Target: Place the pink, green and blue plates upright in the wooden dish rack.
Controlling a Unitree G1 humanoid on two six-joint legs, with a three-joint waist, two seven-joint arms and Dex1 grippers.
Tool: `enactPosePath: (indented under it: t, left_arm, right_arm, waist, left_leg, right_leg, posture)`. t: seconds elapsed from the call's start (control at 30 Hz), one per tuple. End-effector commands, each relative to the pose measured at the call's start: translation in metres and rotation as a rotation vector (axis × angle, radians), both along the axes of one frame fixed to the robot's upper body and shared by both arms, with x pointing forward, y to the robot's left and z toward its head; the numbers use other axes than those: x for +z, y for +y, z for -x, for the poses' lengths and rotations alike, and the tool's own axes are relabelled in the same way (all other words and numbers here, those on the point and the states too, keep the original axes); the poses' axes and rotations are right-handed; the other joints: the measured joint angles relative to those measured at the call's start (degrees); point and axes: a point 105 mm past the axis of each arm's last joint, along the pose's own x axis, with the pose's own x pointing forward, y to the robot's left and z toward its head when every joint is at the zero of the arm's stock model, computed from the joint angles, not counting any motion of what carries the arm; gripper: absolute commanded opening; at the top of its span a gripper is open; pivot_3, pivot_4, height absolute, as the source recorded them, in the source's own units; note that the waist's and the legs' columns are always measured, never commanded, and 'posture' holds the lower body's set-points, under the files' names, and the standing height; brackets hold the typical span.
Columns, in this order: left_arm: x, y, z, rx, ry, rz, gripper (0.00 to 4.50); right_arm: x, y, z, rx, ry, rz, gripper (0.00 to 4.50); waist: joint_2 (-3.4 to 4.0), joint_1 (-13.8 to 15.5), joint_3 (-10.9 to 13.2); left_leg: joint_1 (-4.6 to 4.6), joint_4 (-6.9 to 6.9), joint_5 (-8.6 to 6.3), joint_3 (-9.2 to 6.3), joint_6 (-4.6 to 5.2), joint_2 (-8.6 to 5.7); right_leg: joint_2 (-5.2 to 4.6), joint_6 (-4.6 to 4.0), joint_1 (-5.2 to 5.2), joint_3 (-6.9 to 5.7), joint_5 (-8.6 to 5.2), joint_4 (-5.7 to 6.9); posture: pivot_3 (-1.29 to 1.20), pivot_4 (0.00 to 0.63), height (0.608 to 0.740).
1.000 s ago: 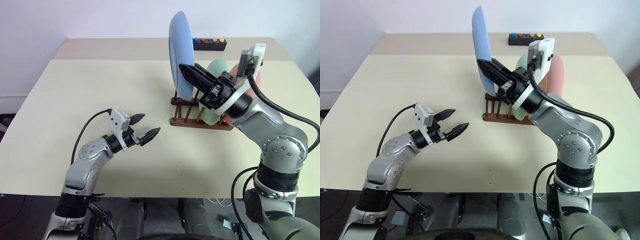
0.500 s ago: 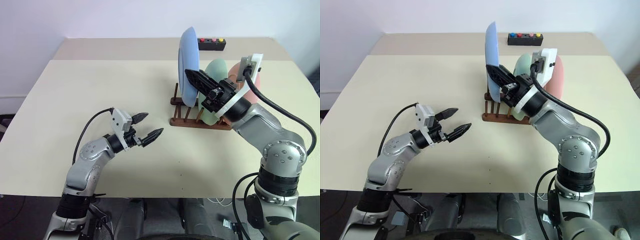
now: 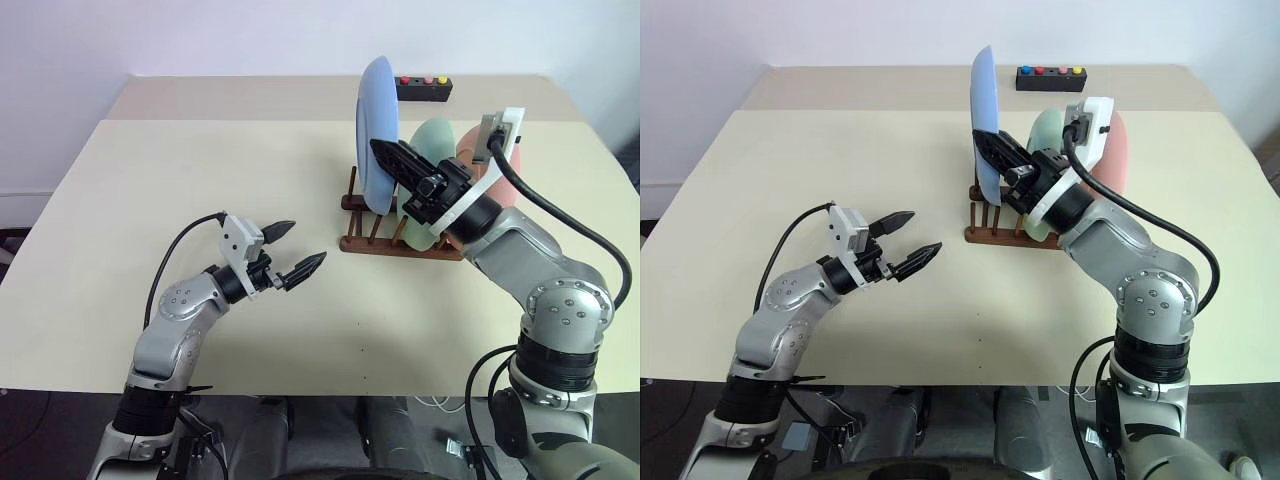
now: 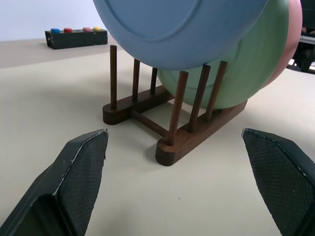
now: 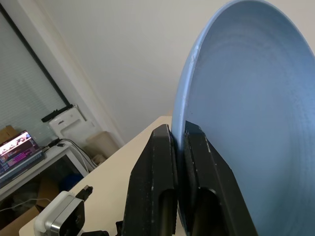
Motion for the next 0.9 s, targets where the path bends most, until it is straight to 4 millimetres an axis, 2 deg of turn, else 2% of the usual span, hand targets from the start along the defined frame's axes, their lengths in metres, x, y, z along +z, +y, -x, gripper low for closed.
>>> enactPosePath:
  t: [0.03,0.57,0.9]
  left_arm:
    - [0.013,-0.001,0.000,0.001,-0.066,0.002,4.46]
    - [0.012,-0.001,-0.001,0.010,-0.072,-0.001,4.46]
    - [0.011,-0.001,-0.002,0.010,-0.075,-0.004,4.46]
  right_arm:
    - [0.009,0.001,0.005,0.011,-0.037,-0.012,0.00]
    - [0.032,0.005,0.015,0.051,-0.136,-0.024,0.00]
    - [0.025,0.000,0.010,0.036,-0.060,-0.098,0.00]
  waist:
    - [0.00,0.00,0.00]
    - [0.00,0.00,0.00]
    - [0.00,0.01,0.00]
  left_leg:
    - [0.00,0.00,0.00,0.00,0.00,0.00]
    - [-0.01,-0.02,0.00,0.00,0.00,0.00]
    - [-0.01,-0.03,0.00,0.00,0.00,0.00]
  right_leg:
    - [0.00,0.00,0.00,0.00,0.00,0.00]
    - [0.00,0.00,0.00,0.00,0.00,-0.03]
    - [0.00,0.00,0.00,0.00,0.00,-0.04]
  posture:
    - [0.00,0.150,0.740]
    - [0.00,0.150,0.740]
    - [0.00,0.150,0.740]
